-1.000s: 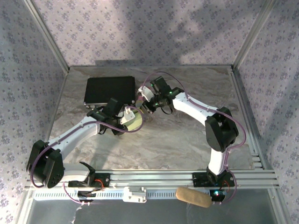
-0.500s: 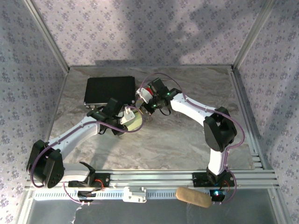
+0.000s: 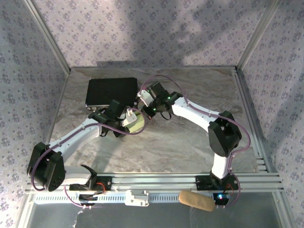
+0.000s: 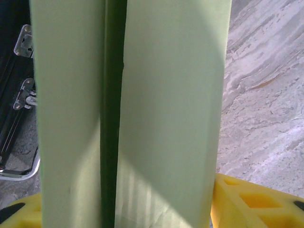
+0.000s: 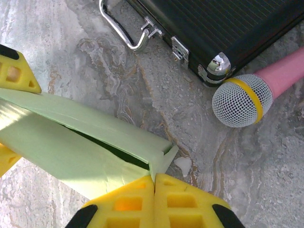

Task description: Fold the paper box

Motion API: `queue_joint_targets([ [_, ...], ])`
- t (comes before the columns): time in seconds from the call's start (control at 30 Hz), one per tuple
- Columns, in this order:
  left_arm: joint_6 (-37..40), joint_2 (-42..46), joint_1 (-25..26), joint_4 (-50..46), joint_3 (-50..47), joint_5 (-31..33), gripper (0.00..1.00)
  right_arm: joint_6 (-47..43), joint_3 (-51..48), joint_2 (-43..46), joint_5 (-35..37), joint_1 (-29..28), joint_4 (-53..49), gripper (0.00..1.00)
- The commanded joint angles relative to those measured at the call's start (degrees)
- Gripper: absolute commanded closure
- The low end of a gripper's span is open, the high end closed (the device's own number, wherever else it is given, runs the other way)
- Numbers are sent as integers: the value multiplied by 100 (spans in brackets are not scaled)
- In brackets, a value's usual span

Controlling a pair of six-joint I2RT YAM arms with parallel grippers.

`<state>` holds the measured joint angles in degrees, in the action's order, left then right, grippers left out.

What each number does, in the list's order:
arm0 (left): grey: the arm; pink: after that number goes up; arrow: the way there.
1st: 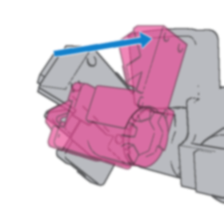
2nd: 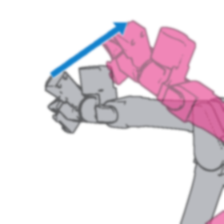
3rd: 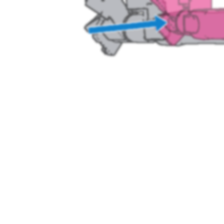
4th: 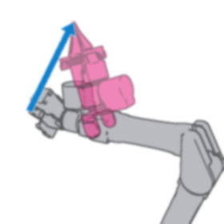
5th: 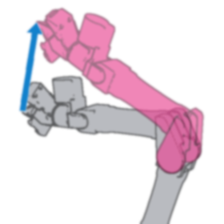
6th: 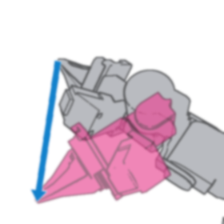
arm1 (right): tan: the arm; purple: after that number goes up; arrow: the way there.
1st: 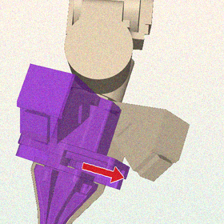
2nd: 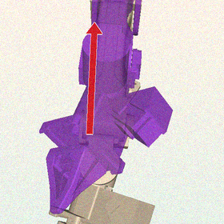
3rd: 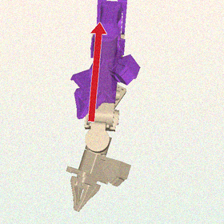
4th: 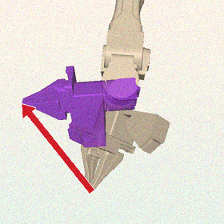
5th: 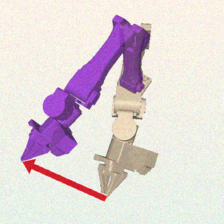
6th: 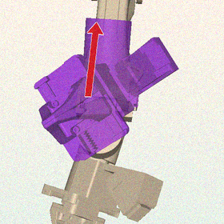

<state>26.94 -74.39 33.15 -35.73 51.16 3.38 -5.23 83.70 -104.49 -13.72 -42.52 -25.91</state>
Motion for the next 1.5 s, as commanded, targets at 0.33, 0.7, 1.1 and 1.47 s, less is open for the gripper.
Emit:
queue_joint_targets([
  [0.33,-170,-132,-122,171,86,165,50,1500,22,192,641,-314,-278,100],
  [0.7,-268,-277,-246,163,149,178,50,2082,261,170,779,-419,-535,100],
  [1.1,-311,-325,-289,146,196,102,51,2285,875,-119,810,-465,-1232,100],
  [1.47,-375,-295,-431,180,236,-56,49,2348,614,-313,863,-387,-671,100],
])
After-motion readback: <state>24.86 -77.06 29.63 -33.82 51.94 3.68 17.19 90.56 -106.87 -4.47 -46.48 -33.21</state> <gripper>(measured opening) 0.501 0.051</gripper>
